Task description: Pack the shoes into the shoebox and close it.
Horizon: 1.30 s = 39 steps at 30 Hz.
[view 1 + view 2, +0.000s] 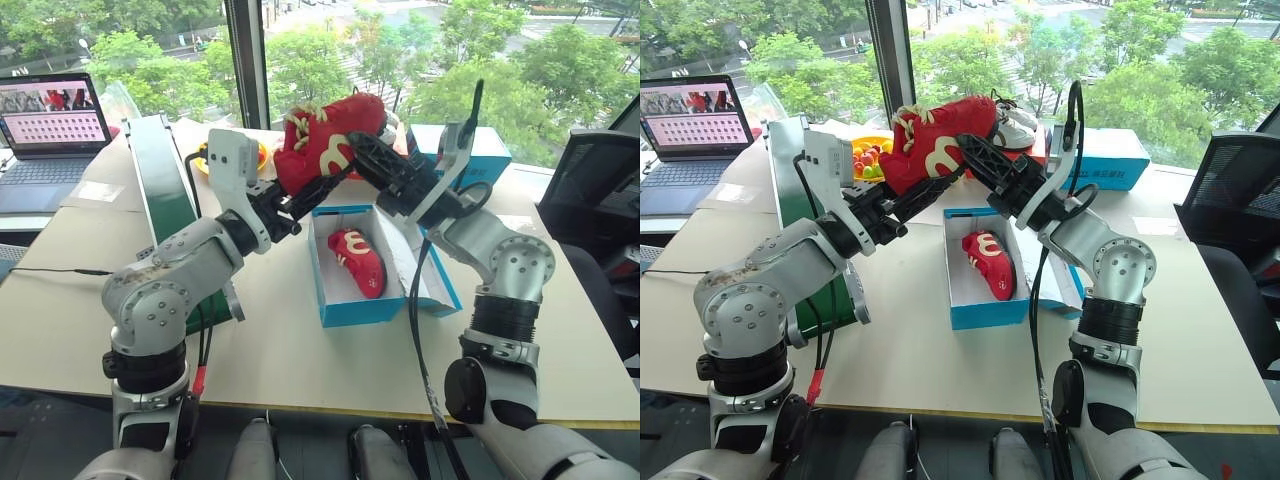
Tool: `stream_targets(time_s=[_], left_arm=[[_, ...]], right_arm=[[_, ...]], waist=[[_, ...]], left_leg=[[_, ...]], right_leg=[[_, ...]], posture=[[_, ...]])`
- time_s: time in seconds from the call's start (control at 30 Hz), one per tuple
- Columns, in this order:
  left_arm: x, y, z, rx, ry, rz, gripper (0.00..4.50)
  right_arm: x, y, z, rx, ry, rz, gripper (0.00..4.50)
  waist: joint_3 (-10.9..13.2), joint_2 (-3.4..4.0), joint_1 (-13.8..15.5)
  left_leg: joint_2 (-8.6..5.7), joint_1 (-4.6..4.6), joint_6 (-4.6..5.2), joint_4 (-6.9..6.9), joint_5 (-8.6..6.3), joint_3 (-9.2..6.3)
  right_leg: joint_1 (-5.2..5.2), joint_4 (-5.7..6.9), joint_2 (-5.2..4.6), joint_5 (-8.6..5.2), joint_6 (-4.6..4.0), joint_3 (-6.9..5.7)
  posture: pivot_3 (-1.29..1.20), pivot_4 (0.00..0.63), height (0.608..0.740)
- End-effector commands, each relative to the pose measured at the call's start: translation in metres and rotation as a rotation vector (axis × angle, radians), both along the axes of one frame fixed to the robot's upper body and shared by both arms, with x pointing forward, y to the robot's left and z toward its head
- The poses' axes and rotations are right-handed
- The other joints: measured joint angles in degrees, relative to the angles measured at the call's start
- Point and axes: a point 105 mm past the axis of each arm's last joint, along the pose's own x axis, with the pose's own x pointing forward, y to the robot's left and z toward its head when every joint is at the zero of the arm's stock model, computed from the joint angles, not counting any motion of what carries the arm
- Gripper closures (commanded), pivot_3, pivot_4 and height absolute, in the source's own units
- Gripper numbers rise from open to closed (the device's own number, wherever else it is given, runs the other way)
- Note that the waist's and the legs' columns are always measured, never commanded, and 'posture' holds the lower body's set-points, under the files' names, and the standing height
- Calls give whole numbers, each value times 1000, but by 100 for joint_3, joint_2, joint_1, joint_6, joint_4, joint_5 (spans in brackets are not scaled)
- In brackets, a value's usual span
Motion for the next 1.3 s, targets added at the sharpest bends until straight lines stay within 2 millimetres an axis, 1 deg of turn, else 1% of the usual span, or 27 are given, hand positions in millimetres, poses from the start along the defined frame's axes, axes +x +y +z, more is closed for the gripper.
stream_targets(time_s=[0.03, 0.13, 0.17, 0.23, 0.27, 0.33, 0.37, 0.43, 0.57, 0.73, 0.87, 0.9, 1.0, 1.07, 1.2, 1.3], left_arm=[[-10, 8, 10, 7, -50, -58, 0], [-24, 18, 2, 118, -23, -161, 0], [-31, 26, -4, 200, -23, -199, 0], [-33, 55, -13, 348, 15, -185, 0], [-34, 63, -15, 387, 26, -178, 0], [-37, 71, -16, 433, 30, -193, 0], [-40, 74, -18, 463, 37, -212, 0], [-46, 75, -22, 508, 45, -245, 0], [-52, 70, -28, 539, 44, -285, 0], [-61, 64, -32, 534, 50, -314, 0], [-66, 62, -38, 550, 63, -326, 0], [-67, 62, -38, 551, 64, -327, 0], [-72, 60, -41, 573, 70, -340, 0], [-74, 63, -43, 584, 78, -329, 0], [-77, 70, -48, 603, 101, -283, 0], [-81, 71, -51, 601, 110, -273, 0]], right_arm=[[-7, -5, 26, 10, -96, -15, 4256], [-4, -9, 27, -64, -122, -59, 4257], [-3, -11, 28, -120, -142, -80, 4257], [0, -12, 20, -370, -196, -134, 4258], [2, -13, 16, -455, -213, -149, 4258], [3, -13, 3, -611, -240, -145, 4258], [1, -12, -7, -705, -252, -123, 4258], [-1, -12, -23, -823, -264, -80, 4258], [-1, -15, -48, -924, -256, -12, 4258], [6, -34, -76, -1001, -201, 18, 4258], [12, -42, -97, -1071, -179, 49, 4258], [14, -42, -102, -1093, -182, 56, 4258], [24, -33, -119, -1143, -192, 100, 4258], [27, -29, -127, -1194, -223, 137, 4258], [30, -25, -131, -1270, -295, 193, 4258], [28, -20, -139, -1331, -344, 247, 4258]], waist=[[0, 0, -2], [1, 3, -27], [2, 3, -29], [11, 18, -85], [16, 25, -88], [17, 27, -61], [17, 27, -46], [17, 27, -41], [18, 27, -10], [18, 26, 12], [18, 26, 3], [18, 26, -8], [18, 26, -44], [18, 26, -59], [18, 26, 1], [18, 26, 25]], left_leg=[[0, 0, 0, 0, 0, 0], [0, 1, 0, -1, 0, 0], [0, 1, 0, -3, 0, 0], [1, 0, 0, -7, 0, 2], [0, 0, 0, -11, 0, 4], [1, 0, 0, -16, 0, 7], [1, 1, -1, -18, -1, 7], [1, 1, -2, -17, -1, 9], [3, 0, -2, -18, -1, 11], [3, -2, -2, -12, -1, 11], [3, -1, -1, -11, -1, 11], [3, 0, -1, -11, -1, 11], [3, 7, -1, -11, -1, 11], [3, 14, -1, -11, -1, 11], [4, 19, -2, -11, -1, 11], [2, 18, -3, -11, -1, 11]], right_leg=[[0, 0, 0, 0, 0, 0], [-4, 3, 1, -1, -1, 1], [-4, 2, 1, -1, -2, 1], [-10, 0, 1, -2, -3, 2], [-12, 0, -1, -3, -5, 4], [-17, -1, -2, -8, -13, 3], [-16, -1, -3, -13, -17, 0], [-16, -3, -5, -14, -19, 1], [-17, -4, -5, -16, -21, 1], [-15, -4, -5, -16, -18, 1], [-16, -2, -4, -16, -18, 1], [-17, -1, -3, -16, -18, 2], [-13, 0, -2, -16, -18, 4], [-9, 1, -1, -16, -18, 4], [-4, 1, -1, -17, -18, 4], [-3, 0, -4, -19, -16, 3]], posture=[[0, 150, 740], [0, 150, 740], [0, 150, 740], [0, 150, 740], [0, 150, 740], [0, 150, 740], [0, 150, 740], [0, 150, 740], [0, 150, 740], [0, 150, 740], [0, 150, 740], [0, 150, 740], [0, 150, 740], [0, 150, 740], [0, 150, 740], [0, 150, 740]])
